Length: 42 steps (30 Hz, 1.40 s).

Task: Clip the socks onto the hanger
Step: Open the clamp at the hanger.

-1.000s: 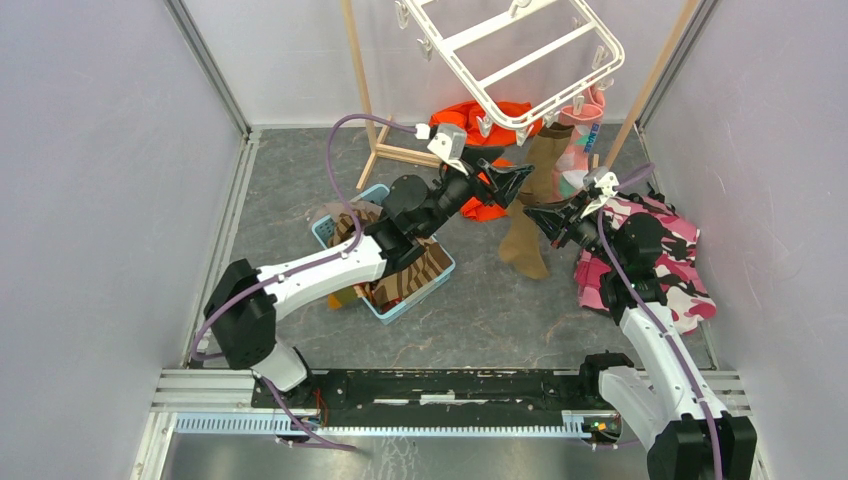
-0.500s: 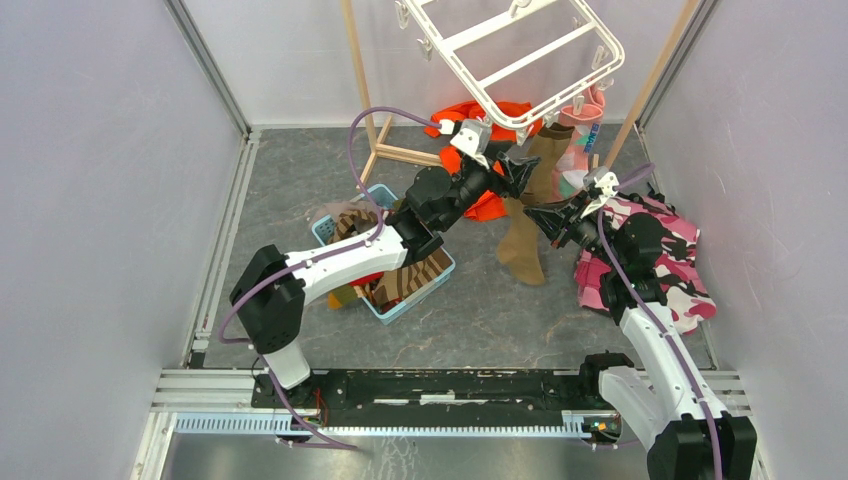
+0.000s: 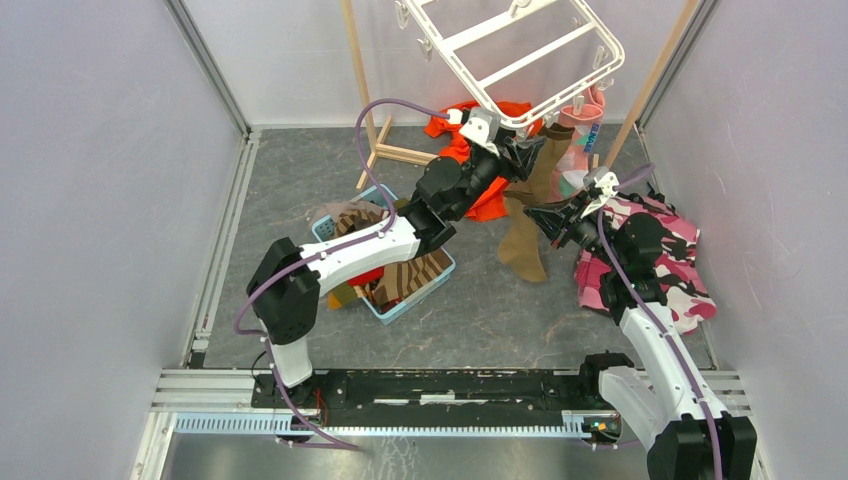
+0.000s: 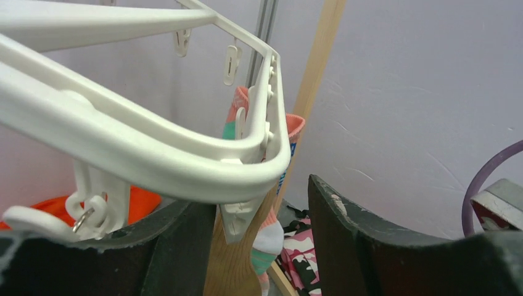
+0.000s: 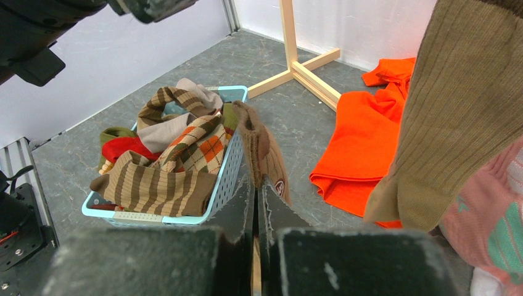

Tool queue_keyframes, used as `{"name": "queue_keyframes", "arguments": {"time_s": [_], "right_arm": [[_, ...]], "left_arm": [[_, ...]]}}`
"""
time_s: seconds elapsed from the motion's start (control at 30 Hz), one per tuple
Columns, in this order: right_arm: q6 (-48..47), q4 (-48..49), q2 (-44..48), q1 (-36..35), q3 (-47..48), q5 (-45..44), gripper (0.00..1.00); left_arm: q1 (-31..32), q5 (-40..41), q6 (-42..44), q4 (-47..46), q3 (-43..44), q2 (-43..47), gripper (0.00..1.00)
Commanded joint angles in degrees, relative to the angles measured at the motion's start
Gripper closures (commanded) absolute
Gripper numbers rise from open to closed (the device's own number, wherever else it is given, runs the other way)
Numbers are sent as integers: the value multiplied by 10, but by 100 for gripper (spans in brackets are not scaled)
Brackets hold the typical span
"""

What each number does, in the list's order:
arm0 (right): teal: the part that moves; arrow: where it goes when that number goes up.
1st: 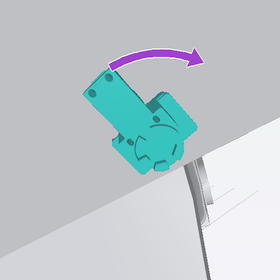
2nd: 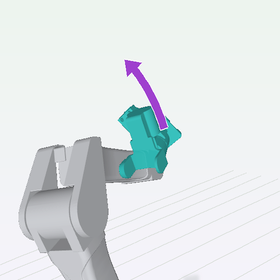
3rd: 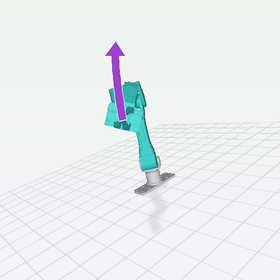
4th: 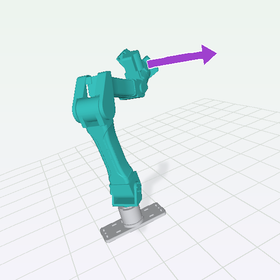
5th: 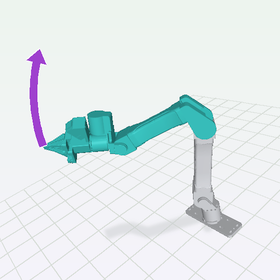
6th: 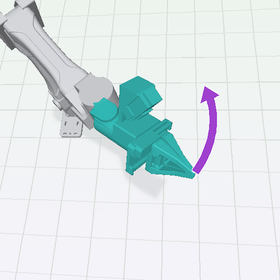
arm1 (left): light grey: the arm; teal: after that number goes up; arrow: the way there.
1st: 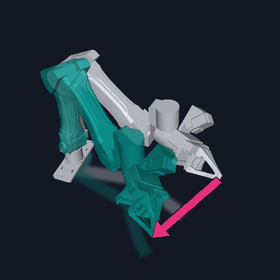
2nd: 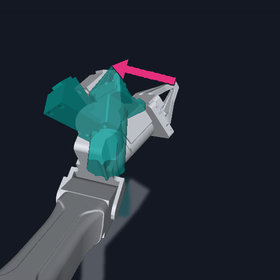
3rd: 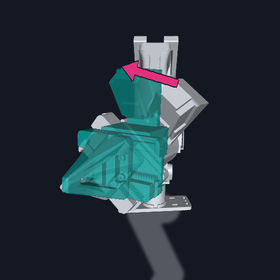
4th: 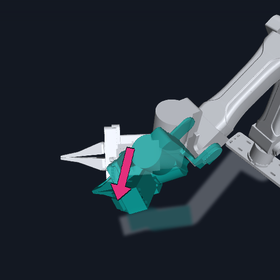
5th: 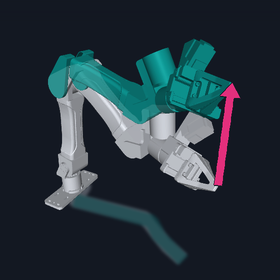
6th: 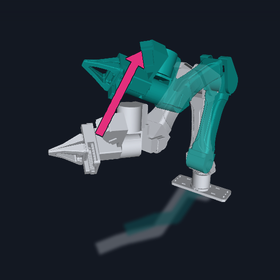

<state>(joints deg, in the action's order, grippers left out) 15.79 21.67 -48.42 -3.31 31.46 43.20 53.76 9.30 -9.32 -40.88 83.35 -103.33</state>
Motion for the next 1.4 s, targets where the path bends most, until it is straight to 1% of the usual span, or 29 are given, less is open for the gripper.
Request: {"name": "queue_keyframes", "arguments": {"time_s": [0.0, 0.1, 0.23, 0.33, 0.47, 0.5, 0.73, 0.77, 0.83, 0.87, 0.9, 0.93, 1.0, 1.07, 1.1, 1.2, 1.3, 1.37], "right_arm": [[9, 11, 9, 2, 1, -9, 100], [8, 10, 9, 2, 2, -9, 100], [9, 9, 8, 2, 2, -9, 100], [8, 8, 9, 2, 2, -9, 100], [8, 8, 9, 2, 2, -11, 100], [8, 7, 10, 2, 2, -11, 100], [4, 4, 12, 2, 4, -11, 100], [3, 4, 12, 2, 4, -11, 100], [3, 4, 13, 2, 4, -11, 100], [4, 4, 13, 2, 5, -11, 100], [3, 4, 13, 2, 4, -11, 100], [2, 4, 13, 2, 4, -11, 100], [3, 4, 13, 2, 4, -11, 100], [3, 4, 13, 2, 5, -11, 100], [4, 4, 12, 2, 4, -11, 100], [3, 4, 12, 2, 4, -11, 100], [2, 3, 13, 2, 5, -11, 100], [3, 3, 13, 2, 4, -12, 100]], "left_arm": [[1, 24, 40, -18, 41, -10, 41], [1, 30, 43, -9, 53, -15, 42], [1, 35, 43, 0, 61, -18, 49], [1, 36, 41, 8, 70, -20, 58], [1, 27, 39, 26, 83, -23, 67], [1, 26, 37, 29, 85, -22, 72], [1, 22, 29, 52, 89, -16, 93], [1, 22, 25, 56, 89, -15, 96], [1, 22, 18, 62, 87, -11, 96], [1, 22, 15, 62, 85, -9, 94], [1, 22, 11, 61, 83, -8, 87], [1, 24, 8, 62, 81, -7, 77], [1, 27, 8, 62, 78, -5, 61], [1, 30, 11, 62, 76, -5, 48], [1, 29, 14, 62, 75, -6, 43], [1, 25, 18, 62, 75, -9, 35], [1, 21, 21, 62, 76, -12, 34], [1, 21, 24, 63, 79, -13, 36]]}}
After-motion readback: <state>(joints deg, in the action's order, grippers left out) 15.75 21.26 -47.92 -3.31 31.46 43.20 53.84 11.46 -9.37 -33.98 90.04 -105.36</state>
